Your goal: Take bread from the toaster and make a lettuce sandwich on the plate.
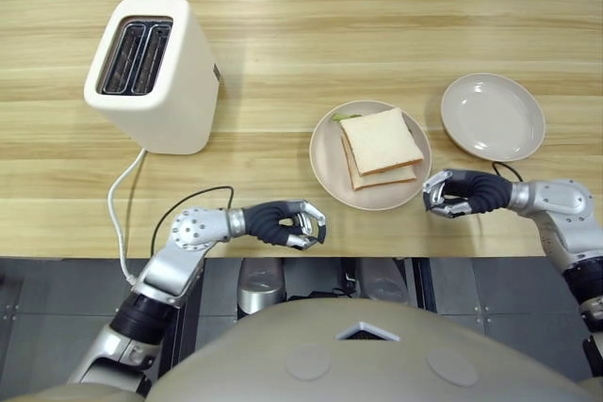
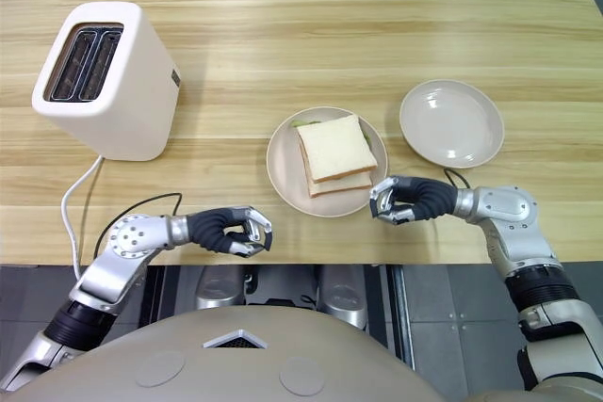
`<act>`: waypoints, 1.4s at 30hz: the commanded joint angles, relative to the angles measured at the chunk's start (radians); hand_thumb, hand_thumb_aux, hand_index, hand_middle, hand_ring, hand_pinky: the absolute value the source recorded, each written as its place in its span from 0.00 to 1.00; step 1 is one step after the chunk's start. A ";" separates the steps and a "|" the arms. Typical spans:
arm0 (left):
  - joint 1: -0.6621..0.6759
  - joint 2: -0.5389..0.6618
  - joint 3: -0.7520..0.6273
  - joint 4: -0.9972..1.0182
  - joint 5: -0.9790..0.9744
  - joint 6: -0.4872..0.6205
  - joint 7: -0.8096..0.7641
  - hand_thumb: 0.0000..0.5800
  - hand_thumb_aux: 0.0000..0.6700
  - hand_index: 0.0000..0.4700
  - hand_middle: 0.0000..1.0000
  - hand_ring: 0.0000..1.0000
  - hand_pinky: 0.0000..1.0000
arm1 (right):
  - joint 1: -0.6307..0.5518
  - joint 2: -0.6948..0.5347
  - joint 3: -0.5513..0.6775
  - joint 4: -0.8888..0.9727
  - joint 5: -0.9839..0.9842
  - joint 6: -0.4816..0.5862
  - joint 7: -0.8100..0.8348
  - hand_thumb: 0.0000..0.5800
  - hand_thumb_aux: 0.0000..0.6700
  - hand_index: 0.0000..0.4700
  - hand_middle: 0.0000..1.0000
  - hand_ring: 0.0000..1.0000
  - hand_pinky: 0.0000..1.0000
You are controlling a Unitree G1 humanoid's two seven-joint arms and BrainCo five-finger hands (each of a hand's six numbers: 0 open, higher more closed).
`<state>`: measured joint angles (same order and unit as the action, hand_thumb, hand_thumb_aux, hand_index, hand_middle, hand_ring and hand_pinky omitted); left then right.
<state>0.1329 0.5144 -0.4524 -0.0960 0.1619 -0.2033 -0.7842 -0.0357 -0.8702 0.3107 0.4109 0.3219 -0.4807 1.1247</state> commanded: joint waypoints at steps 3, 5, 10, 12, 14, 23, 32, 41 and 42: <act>-0.088 -0.051 -0.116 0.211 0.353 -0.084 0.261 1.00 1.00 0.98 1.00 1.00 1.00 | -0.062 0.032 0.059 0.083 -0.439 -0.097 -0.220 1.00 1.00 0.98 1.00 1.00 1.00; -0.118 -0.068 -0.127 0.263 0.412 -0.090 0.333 1.00 1.00 0.98 1.00 1.00 1.00 | -0.083 0.045 0.075 0.092 -0.534 -0.110 -0.273 1.00 1.00 0.98 1.00 1.00 1.00; -0.166 -0.093 -0.111 0.313 0.456 -0.099 0.434 1.00 1.00 0.98 1.00 1.00 1.00 | -0.144 0.096 0.092 0.131 -0.674 -0.164 -0.390 1.00 1.00 0.98 1.00 1.00 1.00; -0.185 -0.106 -0.090 0.330 0.449 -0.100 0.473 1.00 1.00 0.98 1.00 1.00 1.00 | -0.192 0.135 0.097 0.171 -0.716 -0.199 -0.449 1.00 1.00 0.98 1.00 1.00 1.00; -0.213 -0.125 -0.062 0.361 0.436 -0.096 0.521 1.00 1.00 0.98 1.00 1.00 1.00 | -0.257 0.192 0.108 0.231 -0.756 -0.235 -0.514 1.00 1.00 0.98 1.00 1.00 1.00; -0.455 -0.216 0.010 0.736 0.423 -0.097 0.715 1.00 1.00 0.98 1.00 1.00 1.00 | -0.607 0.480 0.181 0.746 -0.883 -0.276 -0.731 1.00 1.00 0.98 1.00 1.00 1.00; -0.743 -0.318 0.084 1.234 0.341 -0.174 0.854 1.00 1.00 0.98 1.00 1.00 1.00 | -0.727 0.590 0.154 0.939 -0.894 -0.101 -0.873 1.00 1.00 0.98 1.00 1.00 1.00; -0.608 -0.336 0.335 0.983 0.020 -0.385 0.820 0.00 0.00 0.00 0.00 0.00 0.00 | -0.629 0.588 -0.121 0.824 -0.544 -0.471 -0.772 0.00 0.00 0.00 0.00 0.00 0.00; -0.584 -0.340 0.357 0.933 -0.017 -0.388 0.807 0.00 0.00 0.00 0.00 0.00 0.00 | -0.599 0.604 -0.164 0.779 -0.452 -0.504 -0.719 0.00 0.00 0.00 0.00 0.00 0.00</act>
<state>-0.4872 0.1783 -0.1438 0.9235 0.2298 -0.5779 0.0540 -0.6727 -0.2855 0.2249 1.2606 -0.2872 -0.8966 0.3081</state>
